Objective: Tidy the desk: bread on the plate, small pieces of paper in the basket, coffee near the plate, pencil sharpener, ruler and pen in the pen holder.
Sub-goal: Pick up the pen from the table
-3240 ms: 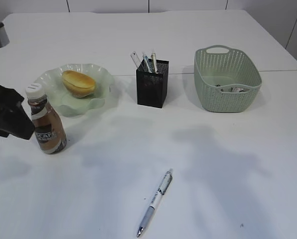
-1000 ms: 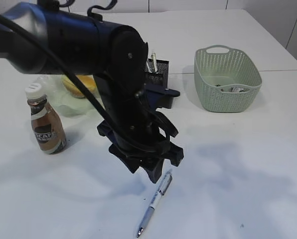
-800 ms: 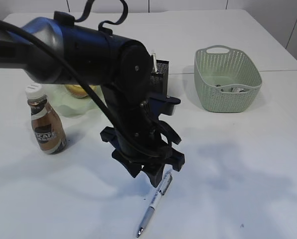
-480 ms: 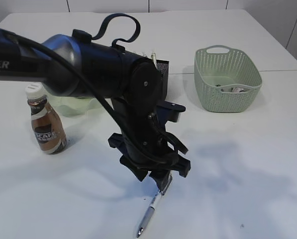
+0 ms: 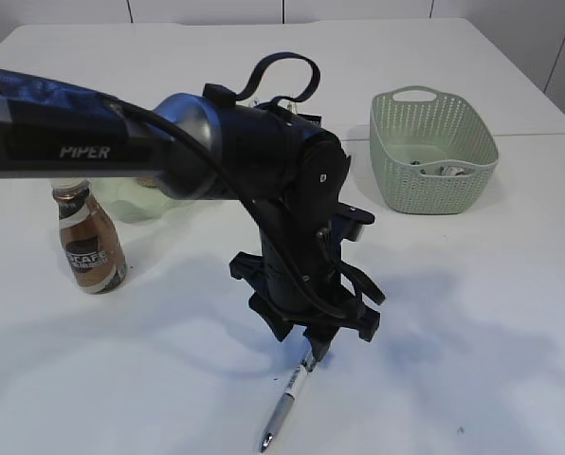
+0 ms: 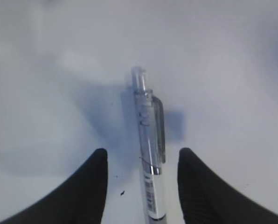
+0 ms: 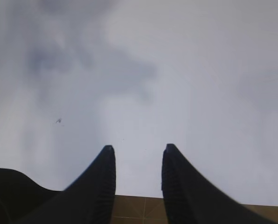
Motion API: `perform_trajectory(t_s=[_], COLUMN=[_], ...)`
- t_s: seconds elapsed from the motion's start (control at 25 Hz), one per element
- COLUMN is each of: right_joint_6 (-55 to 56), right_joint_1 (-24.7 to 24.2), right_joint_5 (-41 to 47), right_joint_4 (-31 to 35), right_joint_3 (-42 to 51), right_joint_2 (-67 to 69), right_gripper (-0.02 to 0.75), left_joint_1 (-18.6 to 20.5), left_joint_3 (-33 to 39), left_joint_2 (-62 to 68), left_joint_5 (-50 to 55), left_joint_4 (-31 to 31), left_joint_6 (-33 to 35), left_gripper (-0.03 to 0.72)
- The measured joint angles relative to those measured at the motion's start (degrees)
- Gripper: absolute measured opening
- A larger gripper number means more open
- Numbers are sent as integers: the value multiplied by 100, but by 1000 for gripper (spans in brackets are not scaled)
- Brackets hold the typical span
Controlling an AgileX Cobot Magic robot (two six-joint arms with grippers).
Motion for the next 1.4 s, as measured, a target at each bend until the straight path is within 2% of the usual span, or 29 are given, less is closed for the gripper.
perform_trajectory(t_s=[0.56,1.2,1.4], right_joint_6=[0,2,2], right_joint_1=[0,0,0], right_joint_5=[-17,58,68], right_joint_4=[21,31,31], right_joint_3=[0,0,0], right_joint_2=[0,0,0], right_gripper=[281,281,281], left_joint_1=[-45,-84,-269], left_joint_3=[-175,-175,-175], left_joint_2=[116,116,116], left_joint_5=[254,439,439], left_joint_4=[298,249,261], left_joint_6=[-701,-715,-719], left_gripper=[341,301,300])
